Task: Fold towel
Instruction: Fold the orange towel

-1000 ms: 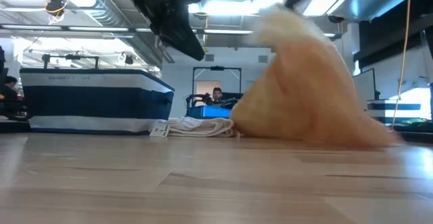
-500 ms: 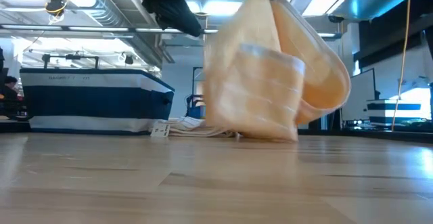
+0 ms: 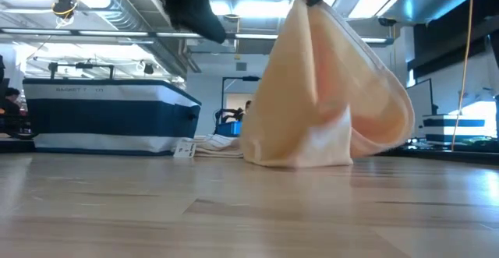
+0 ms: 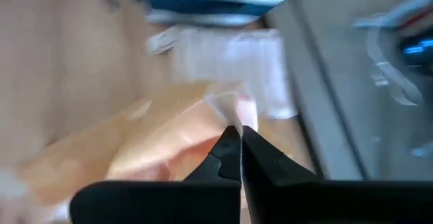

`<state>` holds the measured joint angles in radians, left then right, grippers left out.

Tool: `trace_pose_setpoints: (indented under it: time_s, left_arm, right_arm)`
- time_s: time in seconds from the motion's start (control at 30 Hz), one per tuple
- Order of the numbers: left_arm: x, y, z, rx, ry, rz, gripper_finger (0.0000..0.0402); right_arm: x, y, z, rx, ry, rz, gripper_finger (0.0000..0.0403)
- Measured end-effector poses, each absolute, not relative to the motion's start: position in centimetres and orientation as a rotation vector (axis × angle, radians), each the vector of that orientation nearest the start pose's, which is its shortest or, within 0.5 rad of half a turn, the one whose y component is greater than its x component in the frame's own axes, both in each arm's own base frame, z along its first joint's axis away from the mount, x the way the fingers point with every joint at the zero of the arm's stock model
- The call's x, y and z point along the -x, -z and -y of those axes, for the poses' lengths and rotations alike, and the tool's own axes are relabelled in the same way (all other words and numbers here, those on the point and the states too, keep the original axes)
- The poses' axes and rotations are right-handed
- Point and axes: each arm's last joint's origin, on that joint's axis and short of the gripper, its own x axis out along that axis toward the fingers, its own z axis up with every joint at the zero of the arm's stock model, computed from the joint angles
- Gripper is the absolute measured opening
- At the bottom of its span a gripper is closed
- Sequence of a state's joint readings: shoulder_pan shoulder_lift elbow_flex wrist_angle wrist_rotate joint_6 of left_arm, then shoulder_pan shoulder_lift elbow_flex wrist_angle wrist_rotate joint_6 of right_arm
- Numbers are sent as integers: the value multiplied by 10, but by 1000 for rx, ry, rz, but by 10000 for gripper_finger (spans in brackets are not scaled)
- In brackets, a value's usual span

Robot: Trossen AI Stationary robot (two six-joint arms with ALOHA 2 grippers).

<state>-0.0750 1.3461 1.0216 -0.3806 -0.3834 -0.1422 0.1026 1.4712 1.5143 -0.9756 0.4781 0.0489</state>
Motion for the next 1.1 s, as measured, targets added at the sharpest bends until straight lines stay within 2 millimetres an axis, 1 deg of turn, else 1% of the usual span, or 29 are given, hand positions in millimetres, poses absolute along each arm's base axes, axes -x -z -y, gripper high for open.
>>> trace_pose_setpoints:
  time_s: [0.07,0.13,0.23,0.33,0.43,0.5,0.6,0.73,0.83,1.0,1.1]
  left_arm:
    - [-283,-272,12,1,-326,-691,99]
    - [-283,-269,11,23,-318,-691,109]
    - [-283,-262,8,52,-321,-686,133]
    - [-283,-252,2,108,-325,-699,163]
    - [-285,-242,-5,179,-354,-706,188]
    - [-287,-232,-8,224,-370,-696,198]
    - [-291,-210,-8,242,-348,-717,204]
    - [-300,-195,-8,285,-318,-712,205]
    - [-307,-191,-4,310,-307,-677,205]
    - [-314,-196,0,347,-288,-582,205]
    - [-319,-198,1,383,-287,-522,205]
  right_arm:
    - [-293,-350,-22,237,338,-921,2]
    - [-292,-345,-27,280,362,-938,2]
    - [-291,-345,-30,338,433,-925,3]
    - [-287,-350,-29,369,480,-920,3]
    - [-284,-359,-28,380,512,-908,4]
    - [-283,-364,-28,380,521,-895,4]
    - [-282,-374,-27,372,526,-869,4]
    - [-281,-391,-27,372,547,-814,5]
    - [-279,-404,-25,381,588,-771,5]
    - [-275,-427,-23,401,666,-695,5]
    - [-273,-437,-22,396,679,-665,5]
